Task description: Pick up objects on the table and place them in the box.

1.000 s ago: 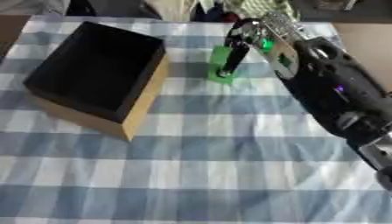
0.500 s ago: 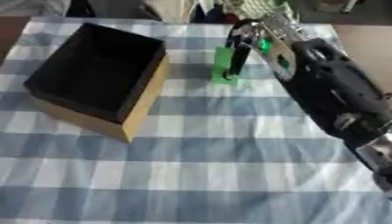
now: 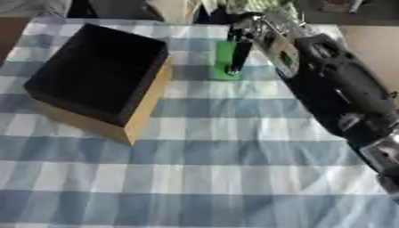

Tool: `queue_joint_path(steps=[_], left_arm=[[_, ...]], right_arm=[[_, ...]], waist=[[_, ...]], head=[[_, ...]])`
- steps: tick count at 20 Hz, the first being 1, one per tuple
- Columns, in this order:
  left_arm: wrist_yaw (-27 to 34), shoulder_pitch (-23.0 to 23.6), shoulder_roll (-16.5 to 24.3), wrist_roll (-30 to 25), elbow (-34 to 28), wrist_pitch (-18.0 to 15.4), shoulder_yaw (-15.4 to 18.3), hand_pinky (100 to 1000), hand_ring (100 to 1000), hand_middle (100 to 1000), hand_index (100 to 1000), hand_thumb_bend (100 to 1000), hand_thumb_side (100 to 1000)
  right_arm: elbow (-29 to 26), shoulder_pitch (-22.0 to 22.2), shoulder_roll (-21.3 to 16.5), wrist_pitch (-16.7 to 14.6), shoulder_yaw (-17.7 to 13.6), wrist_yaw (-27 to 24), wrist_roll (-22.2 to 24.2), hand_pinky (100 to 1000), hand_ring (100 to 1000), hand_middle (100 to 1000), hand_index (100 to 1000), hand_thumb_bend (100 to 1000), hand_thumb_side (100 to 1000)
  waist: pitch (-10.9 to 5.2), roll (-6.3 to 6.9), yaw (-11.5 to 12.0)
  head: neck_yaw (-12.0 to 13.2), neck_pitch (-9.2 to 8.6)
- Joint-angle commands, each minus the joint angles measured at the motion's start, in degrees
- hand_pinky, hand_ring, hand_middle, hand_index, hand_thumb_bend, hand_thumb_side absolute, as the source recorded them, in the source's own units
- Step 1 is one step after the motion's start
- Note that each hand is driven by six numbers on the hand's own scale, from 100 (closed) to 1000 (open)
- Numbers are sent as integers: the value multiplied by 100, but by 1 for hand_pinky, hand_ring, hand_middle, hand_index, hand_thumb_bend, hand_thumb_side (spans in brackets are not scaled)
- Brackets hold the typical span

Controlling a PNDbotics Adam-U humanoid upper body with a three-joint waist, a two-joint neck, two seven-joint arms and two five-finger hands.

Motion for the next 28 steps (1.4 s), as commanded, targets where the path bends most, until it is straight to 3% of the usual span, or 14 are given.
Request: queue_joint_path(steps=[1, 7, 15, 28], left_arm=[[-10, -63, 86, -25, -82, 2, 27, 608, 721, 579, 711, 275, 359], [-11, -64, 94, -30, -82, 0, 27, 609, 719, 579, 711, 278, 359], [8, -106, 62, -58, -82, -16, -2, 610, 718, 579, 711, 280, 359], [69, -168, -4, -112, -82, -21, -59, 610, 718, 578, 710, 279, 362]], right_arm=[[-463, -241, -214, 932, -72, 38, 829, 948, 931, 523, 641, 100, 100], [-1247, -457, -167, 853, -103, -52, 829, 947, 929, 521, 641, 100, 100], [-1791, -739, 392, 820, -101, -87, 829, 910, 899, 523, 649, 100, 100], [-1388, -771, 1398, 850, 113, 332, 829, 889, 886, 570, 686, 100, 100]], waist=[[-166, 19, -9], [-250, 15, -24], [-302, 34, 46], [-251, 21, 245]], head=[[9, -2], [-14, 20], [-116, 36], [-307, -5]])
